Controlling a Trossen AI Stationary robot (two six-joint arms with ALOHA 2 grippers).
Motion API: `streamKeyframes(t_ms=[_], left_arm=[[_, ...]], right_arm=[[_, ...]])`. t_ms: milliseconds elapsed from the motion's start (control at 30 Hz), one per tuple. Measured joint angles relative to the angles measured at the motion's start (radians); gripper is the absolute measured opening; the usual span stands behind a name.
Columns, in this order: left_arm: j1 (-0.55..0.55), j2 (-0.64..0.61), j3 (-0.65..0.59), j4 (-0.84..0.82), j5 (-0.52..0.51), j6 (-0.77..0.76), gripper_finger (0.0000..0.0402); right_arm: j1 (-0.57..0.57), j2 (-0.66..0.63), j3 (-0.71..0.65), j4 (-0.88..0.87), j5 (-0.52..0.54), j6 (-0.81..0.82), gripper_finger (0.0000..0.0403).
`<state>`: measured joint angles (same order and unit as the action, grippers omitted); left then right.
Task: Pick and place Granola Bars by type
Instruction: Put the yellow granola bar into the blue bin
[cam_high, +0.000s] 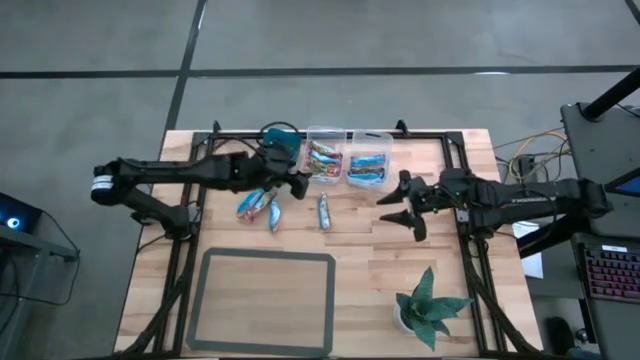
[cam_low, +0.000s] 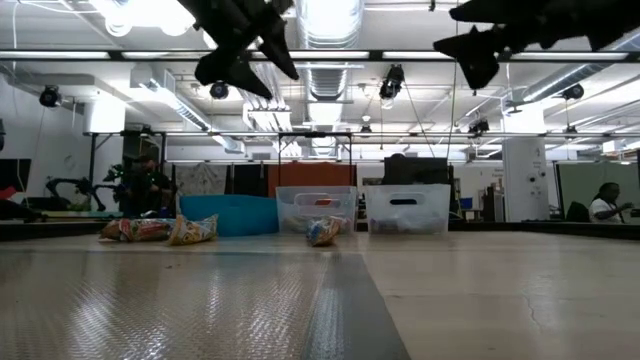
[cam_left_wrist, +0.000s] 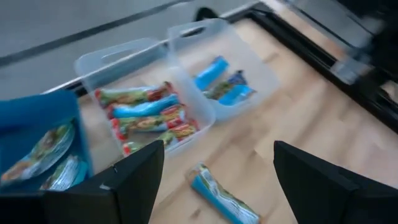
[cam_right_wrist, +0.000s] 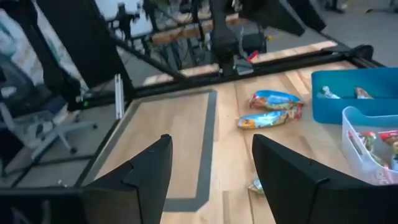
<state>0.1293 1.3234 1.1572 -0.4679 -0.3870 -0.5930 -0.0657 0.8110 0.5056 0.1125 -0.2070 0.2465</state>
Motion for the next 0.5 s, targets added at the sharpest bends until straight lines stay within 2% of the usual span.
streamKeyframes(t_ms=[167, 300, 500], left_arm=[[-0.016, 0.068, 0.0, -0.003, -0.101, -0.146, 0.0282], [-0.017, 0.14, 0.0, -0.002, -0.11, -0.281, 0.0282], [-0.029, 0.259, 0.0, -0.028, -0.125, -0.55, 0.0282]], right_arm=[[0.021, -0.092, -0.126, 0.128, 0.007, 0.037, 0.021], [0.039, -0.157, -0.201, 0.158, 0.012, 0.054, 0.021], [0.084, -0.253, -0.291, 0.16, 0.098, 0.083, 0.021]])
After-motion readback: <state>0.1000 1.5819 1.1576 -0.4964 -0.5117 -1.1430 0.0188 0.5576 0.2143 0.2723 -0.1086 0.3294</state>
